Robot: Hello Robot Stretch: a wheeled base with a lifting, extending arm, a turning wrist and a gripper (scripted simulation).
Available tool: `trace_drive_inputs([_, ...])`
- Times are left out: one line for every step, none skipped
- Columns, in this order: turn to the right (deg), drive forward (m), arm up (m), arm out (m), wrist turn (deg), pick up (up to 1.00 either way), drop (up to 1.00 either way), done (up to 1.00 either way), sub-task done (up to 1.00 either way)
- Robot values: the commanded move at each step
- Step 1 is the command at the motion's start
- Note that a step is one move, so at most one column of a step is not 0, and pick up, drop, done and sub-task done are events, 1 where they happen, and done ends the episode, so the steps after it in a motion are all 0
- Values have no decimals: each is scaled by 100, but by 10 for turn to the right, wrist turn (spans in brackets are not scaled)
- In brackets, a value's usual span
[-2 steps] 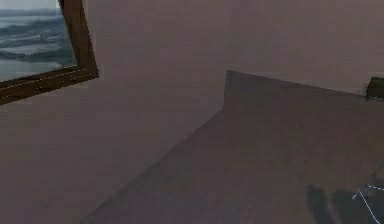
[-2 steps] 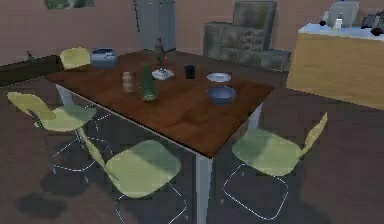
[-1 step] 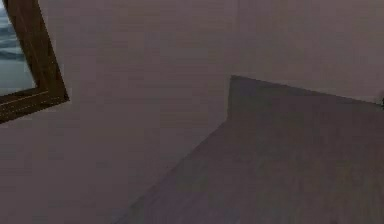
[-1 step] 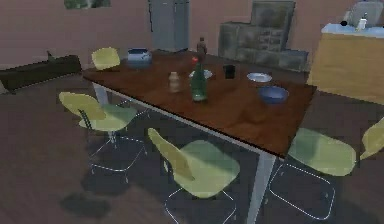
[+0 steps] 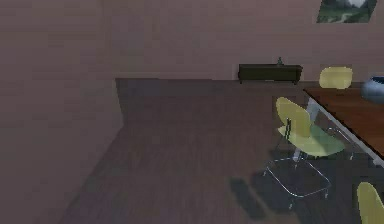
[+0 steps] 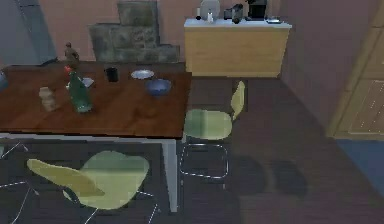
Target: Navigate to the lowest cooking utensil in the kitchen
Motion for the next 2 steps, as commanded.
trace_drive_inputs([0,100,0,0,0,0,0,0,0])
trace_drive_inputs([30,0,0,0,0,0,0,0,0])
